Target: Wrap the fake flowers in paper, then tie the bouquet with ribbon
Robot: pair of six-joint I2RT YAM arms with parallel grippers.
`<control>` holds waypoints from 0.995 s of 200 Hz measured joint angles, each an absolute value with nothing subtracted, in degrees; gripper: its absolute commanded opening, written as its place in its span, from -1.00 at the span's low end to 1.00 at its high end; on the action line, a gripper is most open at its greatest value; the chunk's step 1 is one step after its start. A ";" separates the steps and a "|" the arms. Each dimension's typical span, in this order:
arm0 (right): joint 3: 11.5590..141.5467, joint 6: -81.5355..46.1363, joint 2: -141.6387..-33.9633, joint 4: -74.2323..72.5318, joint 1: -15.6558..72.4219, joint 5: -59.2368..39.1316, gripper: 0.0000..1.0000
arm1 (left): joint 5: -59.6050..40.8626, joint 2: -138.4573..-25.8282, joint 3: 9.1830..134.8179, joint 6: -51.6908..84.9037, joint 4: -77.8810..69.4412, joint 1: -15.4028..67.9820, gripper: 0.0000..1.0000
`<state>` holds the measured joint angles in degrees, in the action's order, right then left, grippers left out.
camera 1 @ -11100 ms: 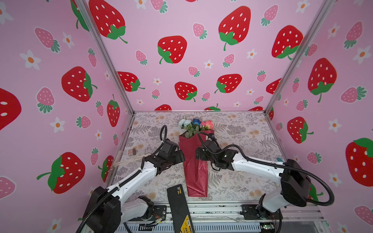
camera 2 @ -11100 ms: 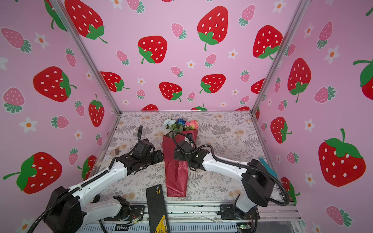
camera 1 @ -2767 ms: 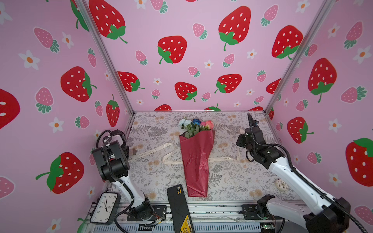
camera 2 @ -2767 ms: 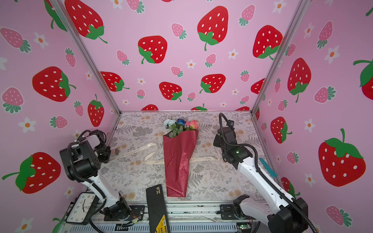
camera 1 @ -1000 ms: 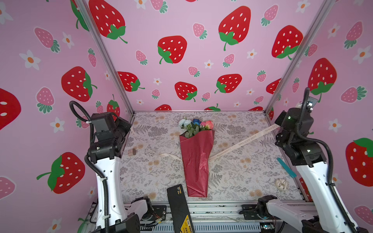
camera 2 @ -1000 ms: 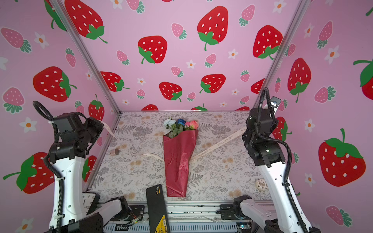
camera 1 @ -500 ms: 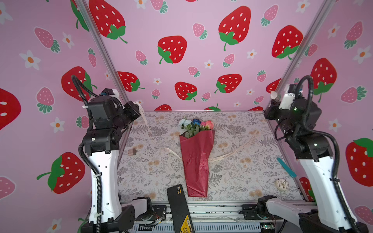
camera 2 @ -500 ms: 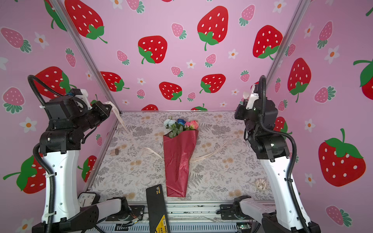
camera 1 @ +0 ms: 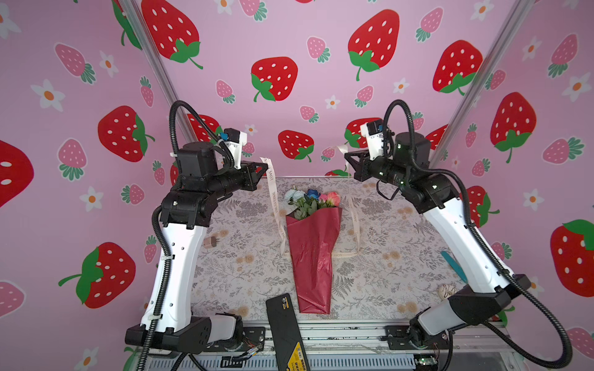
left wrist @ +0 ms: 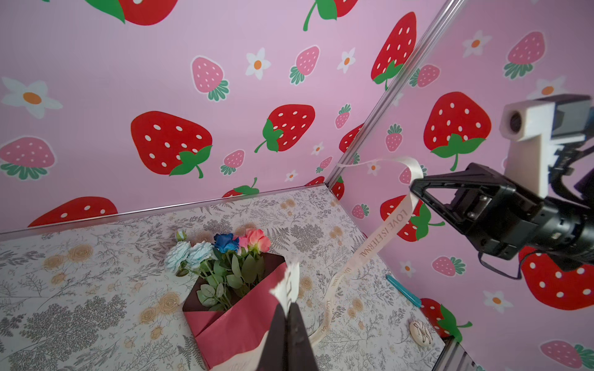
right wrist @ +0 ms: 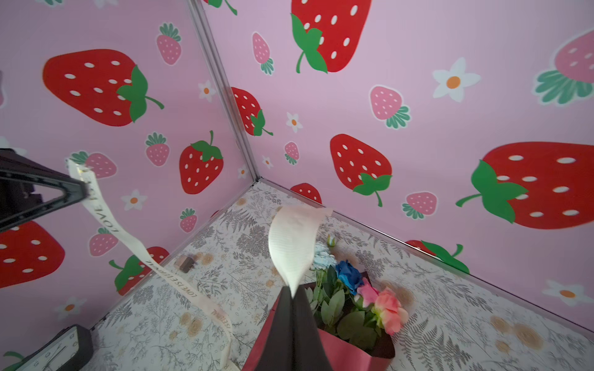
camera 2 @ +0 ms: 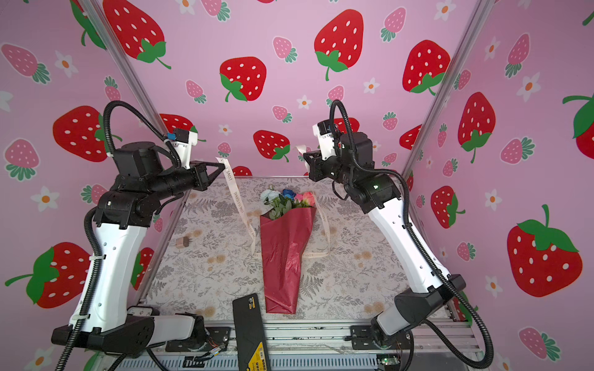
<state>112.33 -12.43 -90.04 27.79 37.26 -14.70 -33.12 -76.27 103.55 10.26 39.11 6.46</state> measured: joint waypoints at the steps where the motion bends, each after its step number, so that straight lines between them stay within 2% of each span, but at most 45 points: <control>1: 112.55 -12.34 -90.21 27.77 37.45 -14.74 -1.00 | -33.17 -76.27 103.46 10.22 38.96 6.48 -1.00; 92: 125.19 -14.98 -108.44 24.05 42.81 -24.82 -1.00 | -43.55 -73.36 93.80 8.80 20.32 7.73 -1.00; 129: 127.74 -16.51 -115.61 23.53 45.47 -28.97 -1.00 | -42.09 -72.25 91.98 10.22 17.37 7.77 -1.00; 199: 125.80 -16.62 -117.25 23.44 47.40 -30.24 -1.00 | -38.59 -77.41 109.49 15.79 19.07 5.54 -1.00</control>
<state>125.80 -16.62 -117.25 23.44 47.40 -30.24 -38.59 -77.41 109.49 15.79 19.07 5.54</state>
